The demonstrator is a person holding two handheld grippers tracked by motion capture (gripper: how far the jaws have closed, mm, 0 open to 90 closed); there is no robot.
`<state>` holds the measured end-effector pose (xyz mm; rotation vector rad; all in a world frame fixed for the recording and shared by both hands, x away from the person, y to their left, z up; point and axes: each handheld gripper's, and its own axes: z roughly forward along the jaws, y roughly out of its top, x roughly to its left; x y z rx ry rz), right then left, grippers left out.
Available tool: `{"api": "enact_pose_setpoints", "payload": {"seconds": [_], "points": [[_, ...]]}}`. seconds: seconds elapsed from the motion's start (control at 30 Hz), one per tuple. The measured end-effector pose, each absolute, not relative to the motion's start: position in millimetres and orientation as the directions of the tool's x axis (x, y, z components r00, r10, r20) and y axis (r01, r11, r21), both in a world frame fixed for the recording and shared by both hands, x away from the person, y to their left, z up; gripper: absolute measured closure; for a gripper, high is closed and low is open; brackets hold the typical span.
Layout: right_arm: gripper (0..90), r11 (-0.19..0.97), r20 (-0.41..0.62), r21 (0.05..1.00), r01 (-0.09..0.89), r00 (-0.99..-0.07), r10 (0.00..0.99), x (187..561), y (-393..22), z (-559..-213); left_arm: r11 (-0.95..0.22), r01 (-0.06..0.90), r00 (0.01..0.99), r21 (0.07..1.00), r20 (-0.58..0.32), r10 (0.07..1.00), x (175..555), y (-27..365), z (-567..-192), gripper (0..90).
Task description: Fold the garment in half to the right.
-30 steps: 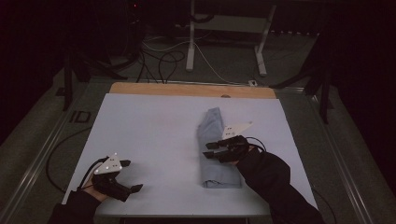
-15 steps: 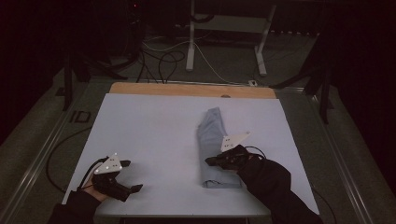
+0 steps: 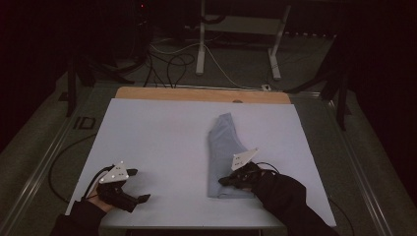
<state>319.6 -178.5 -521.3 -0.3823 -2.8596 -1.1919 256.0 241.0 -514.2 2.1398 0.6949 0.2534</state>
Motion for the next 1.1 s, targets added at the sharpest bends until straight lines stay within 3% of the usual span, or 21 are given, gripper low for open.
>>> {"api": "enact_pose_setpoints", "payload": {"seconds": [0.8, 1.1], "points": [[90.0, 0.701, 0.126, 0.691, 0.175, -0.985, 0.121, 302.7, -183.8, -526.1, -0.483, 0.391, 0.824, 0.783, -0.064, 0.563, 255.9, 241.9, -513.7, 0.3], [90.0, 0.7, 0.128, 0.689, 0.185, -0.983, 0.134, 302.8, -183.3, -525.9, -0.491, 0.387, 0.826, 0.78, -0.057, 0.561, 255.4, 241.0, -513.6, 0.3]]}}
